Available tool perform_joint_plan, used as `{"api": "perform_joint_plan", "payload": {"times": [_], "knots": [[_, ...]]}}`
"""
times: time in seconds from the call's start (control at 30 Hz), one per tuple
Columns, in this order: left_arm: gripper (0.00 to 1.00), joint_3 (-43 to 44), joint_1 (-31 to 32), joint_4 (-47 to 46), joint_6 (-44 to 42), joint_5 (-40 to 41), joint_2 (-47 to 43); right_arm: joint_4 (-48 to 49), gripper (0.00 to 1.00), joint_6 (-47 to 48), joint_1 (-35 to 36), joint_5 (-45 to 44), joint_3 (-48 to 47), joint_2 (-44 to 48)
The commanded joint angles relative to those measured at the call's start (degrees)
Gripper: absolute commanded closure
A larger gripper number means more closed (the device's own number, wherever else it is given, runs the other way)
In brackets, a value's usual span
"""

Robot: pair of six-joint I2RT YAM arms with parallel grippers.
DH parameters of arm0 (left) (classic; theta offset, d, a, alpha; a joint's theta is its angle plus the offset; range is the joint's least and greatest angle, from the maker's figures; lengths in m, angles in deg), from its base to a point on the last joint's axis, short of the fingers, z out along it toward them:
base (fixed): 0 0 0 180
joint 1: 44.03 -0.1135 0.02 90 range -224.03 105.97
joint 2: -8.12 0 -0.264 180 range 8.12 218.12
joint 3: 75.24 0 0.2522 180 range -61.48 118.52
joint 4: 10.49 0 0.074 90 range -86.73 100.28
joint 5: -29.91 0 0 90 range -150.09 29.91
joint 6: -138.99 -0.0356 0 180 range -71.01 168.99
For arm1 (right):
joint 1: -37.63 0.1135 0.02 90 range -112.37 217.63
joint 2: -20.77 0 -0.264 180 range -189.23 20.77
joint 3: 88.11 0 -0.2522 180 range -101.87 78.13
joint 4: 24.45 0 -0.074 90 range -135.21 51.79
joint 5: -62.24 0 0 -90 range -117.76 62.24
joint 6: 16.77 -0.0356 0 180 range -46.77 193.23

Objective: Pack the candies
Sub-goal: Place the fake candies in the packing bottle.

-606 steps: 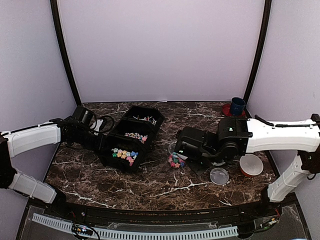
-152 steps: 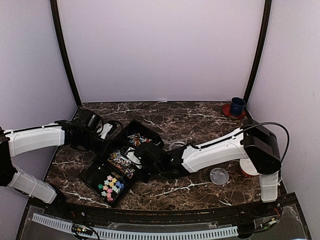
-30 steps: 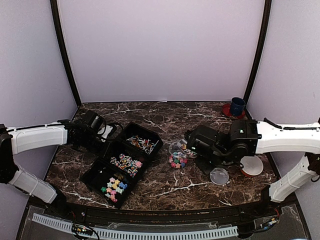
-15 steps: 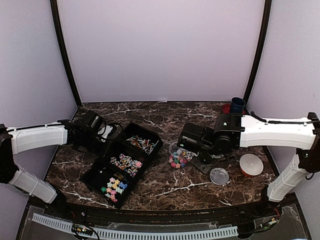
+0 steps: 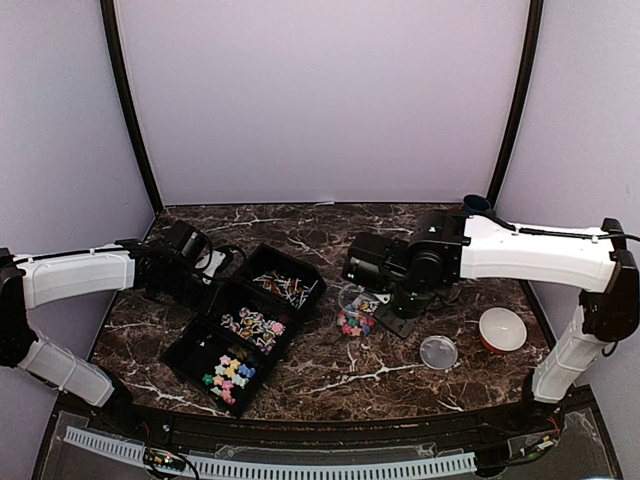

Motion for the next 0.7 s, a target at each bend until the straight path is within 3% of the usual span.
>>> {"api": "perform_joint_plan", "payload": {"times": [0.0,0.67], "knots": [[1.00,2.9,-0.3,-4.1,1.9,-3.8,-1.7,-3.9,1.00,-1.3,-0.8,1.2,-2.8,-1.6],[1.00,2.8,-0.3,-4.6,2.3,-4.7,-3.8,-10.0,1.00,-0.9,-0.9,1.8,-15.2,-9.9]]}}
